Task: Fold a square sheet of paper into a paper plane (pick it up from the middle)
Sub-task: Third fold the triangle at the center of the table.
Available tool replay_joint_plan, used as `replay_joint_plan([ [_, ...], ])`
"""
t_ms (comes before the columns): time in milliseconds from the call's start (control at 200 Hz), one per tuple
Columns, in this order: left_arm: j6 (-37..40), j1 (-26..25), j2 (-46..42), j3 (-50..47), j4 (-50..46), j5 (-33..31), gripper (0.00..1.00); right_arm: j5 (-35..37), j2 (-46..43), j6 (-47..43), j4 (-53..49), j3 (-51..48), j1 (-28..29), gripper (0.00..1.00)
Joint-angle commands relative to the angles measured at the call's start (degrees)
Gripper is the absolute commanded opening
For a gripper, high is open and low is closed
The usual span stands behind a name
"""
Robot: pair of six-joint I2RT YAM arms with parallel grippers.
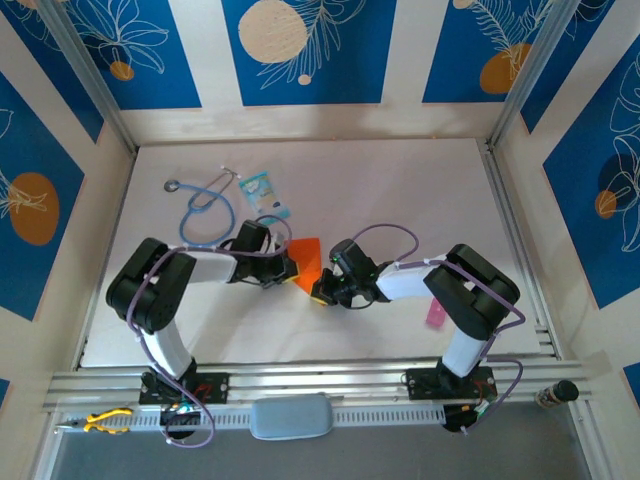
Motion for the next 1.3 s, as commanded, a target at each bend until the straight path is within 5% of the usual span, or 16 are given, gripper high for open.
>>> replay_joint_plan([
  [0,2.9,2.5,1.0,-1.1,-0.1,0.1,0.03,1.8,1.3,-0.7,-9.1,-1.9,-0.1,0.0],
  [385,2.6,5.7,-4.0,0.9,-2.6,2.6,0.04,1.1,1.3,-1.3,-9.4,-1.2,-0.2,0.0],
  [830,-2.2,-0.2,-2.8,-0.9,3.9,5.0,0.06,1.2,0.8,-1.9,-11.2,0.2,-0.4,0.0],
  [1296,1.2,-0.6,1.2,-2.9,-3.3,-2.1,0.0,-2.9,-2.3,-5.5,-8.9,4.9,-1.2,0.02],
])
